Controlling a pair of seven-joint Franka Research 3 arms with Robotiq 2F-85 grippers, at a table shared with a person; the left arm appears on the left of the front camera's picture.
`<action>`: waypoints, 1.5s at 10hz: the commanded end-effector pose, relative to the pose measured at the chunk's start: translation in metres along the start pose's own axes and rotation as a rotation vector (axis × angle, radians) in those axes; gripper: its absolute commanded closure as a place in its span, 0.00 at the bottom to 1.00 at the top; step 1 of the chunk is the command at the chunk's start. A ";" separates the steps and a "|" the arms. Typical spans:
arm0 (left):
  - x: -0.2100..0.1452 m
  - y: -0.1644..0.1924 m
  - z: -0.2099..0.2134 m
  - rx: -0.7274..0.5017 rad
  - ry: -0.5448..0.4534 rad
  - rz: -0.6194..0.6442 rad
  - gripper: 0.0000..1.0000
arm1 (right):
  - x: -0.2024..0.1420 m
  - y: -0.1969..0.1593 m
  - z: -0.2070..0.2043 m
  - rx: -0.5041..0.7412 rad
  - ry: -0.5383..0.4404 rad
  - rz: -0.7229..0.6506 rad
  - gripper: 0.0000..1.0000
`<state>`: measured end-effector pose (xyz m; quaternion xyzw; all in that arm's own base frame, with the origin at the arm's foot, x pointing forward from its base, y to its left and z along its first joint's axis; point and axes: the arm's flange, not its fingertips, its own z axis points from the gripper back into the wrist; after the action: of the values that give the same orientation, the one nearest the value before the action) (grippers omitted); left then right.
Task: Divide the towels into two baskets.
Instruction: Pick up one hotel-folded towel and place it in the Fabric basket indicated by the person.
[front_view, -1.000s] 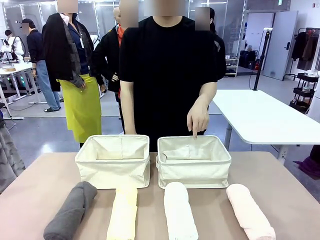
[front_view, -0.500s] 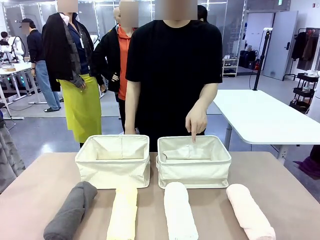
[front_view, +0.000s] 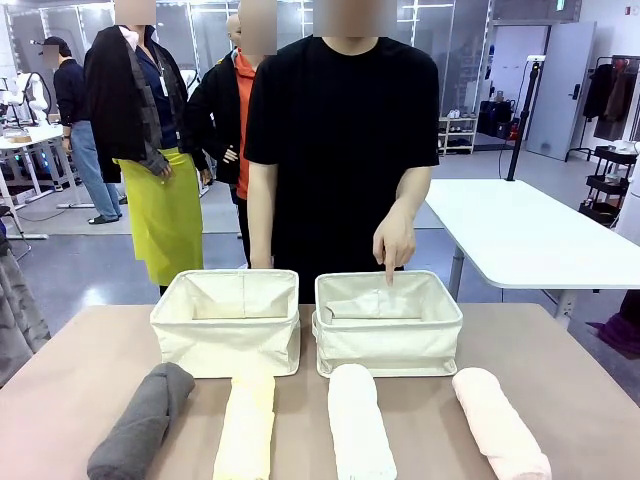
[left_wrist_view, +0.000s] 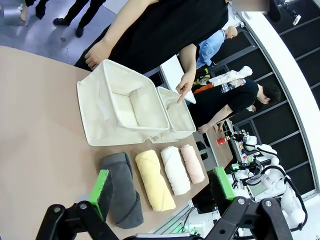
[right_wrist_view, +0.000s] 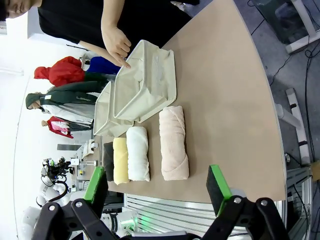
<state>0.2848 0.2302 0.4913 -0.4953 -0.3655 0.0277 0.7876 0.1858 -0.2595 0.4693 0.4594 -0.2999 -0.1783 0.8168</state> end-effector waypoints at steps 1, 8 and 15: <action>0.001 0.000 0.002 -0.019 -0.009 -0.006 0.00 | 0.000 0.000 0.000 0.000 0.000 0.000 0.00; 0.001 0.000 0.002 -0.019 -0.009 -0.006 0.00 | -0.008 0.102 -0.171 -0.241 0.360 0.151 0.00; 0.001 0.000 0.002 -0.019 -0.009 -0.006 0.00 | -0.088 0.101 -0.319 -0.568 0.489 0.349 0.00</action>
<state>0.2853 0.2299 0.4911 -0.4941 -0.3640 0.0280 0.7890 0.3738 0.0359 0.4476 0.2214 -0.1154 0.0149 0.9682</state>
